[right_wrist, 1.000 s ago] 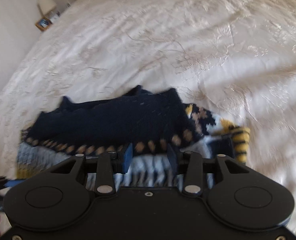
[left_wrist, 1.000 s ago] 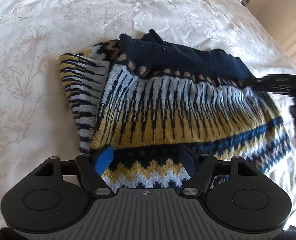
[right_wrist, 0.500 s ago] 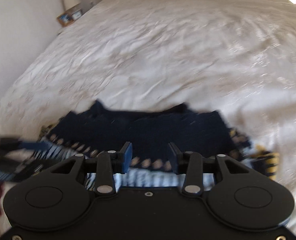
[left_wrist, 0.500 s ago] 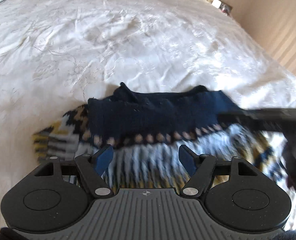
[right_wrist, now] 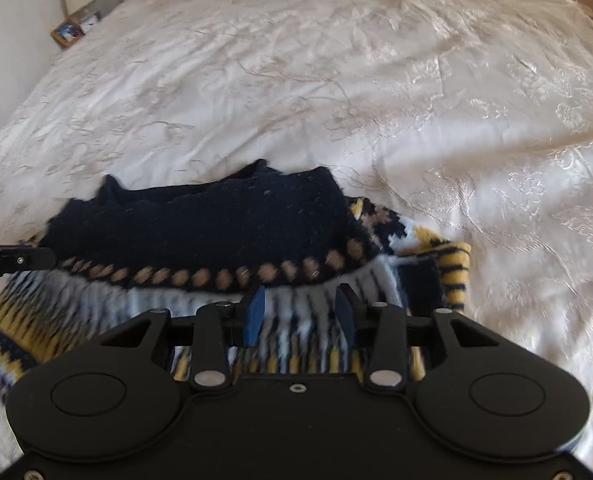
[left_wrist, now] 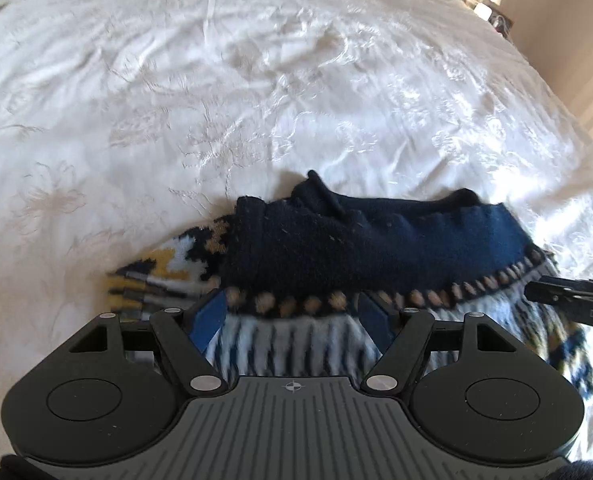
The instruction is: Fold small clothes
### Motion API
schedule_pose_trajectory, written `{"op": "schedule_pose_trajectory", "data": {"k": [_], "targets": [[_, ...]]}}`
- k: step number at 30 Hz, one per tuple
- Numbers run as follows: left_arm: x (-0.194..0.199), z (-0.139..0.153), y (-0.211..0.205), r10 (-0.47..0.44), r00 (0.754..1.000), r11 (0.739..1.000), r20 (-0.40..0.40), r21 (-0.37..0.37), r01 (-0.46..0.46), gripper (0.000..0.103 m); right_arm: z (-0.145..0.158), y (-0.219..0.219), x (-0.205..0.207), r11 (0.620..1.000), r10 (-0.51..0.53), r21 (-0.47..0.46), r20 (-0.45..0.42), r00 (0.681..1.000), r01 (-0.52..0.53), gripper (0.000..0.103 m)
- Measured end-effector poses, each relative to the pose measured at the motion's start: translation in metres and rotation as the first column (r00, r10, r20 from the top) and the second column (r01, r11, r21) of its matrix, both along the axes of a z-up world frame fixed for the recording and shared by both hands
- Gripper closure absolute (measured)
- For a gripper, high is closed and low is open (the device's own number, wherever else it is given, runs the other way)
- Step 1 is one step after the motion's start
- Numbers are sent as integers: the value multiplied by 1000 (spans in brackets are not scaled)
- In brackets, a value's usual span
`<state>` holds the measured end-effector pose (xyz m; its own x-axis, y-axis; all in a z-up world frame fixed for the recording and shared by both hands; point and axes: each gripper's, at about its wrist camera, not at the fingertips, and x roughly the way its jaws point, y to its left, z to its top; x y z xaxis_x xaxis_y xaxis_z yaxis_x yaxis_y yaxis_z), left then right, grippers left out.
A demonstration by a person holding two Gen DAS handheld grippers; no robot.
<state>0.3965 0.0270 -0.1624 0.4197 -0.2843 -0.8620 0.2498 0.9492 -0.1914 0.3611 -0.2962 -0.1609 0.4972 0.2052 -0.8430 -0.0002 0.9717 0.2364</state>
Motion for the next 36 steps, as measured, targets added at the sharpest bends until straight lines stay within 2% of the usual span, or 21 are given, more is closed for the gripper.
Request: {"op": "schedule_pose_trajectory", "data": {"k": [3, 6, 12, 15, 20, 24, 27, 31, 36], "targets": [[-26, 0, -8, -63, 998, 998, 1, 12, 63, 32, 11, 9, -24, 999, 34, 16, 21, 999, -35, 52], [-56, -8, -14, -123, 992, 991, -17, 56, 124, 32, 13, 19, -48, 997, 76, 21, 4, 997, -76, 52], [-92, -34, -8, -172, 980, 974, -97, 133, 184, 32, -18, 26, -91, 980, 142, -119, -149, 979, -160, 52], [-96, -33, -2, -159, 981, 978, -110, 121, 172, 32, -21, 15, -105, 988, 99, -104, -148, 984, -115, 53], [-88, -32, 4, -112, 985, 987, -131, 97, 125, 32, 0, 10, -108, 995, 41, -83, -94, 995, -49, 51], [-86, -34, 5, -112, 984, 986, -139, 108, 127, 32, 18, 5, -99, 998, -2, -57, -26, 1000, 0, 51], [-88, -37, 1, -118, 983, 984, -142, 116, 135, 32, 19, 6, -85, 998, -10, -54, -17, 1000, 9, 51], [-87, -39, 0, -123, 982, 983, -145, 116, 140, 31, 8, 8, -72, 998, -27, -61, -49, 998, 24, 50], [-85, -41, 1, -136, 979, 982, -153, 108, 153, 31, -16, -5, -66, 993, -111, -57, -135, 985, 104, 52]]}}
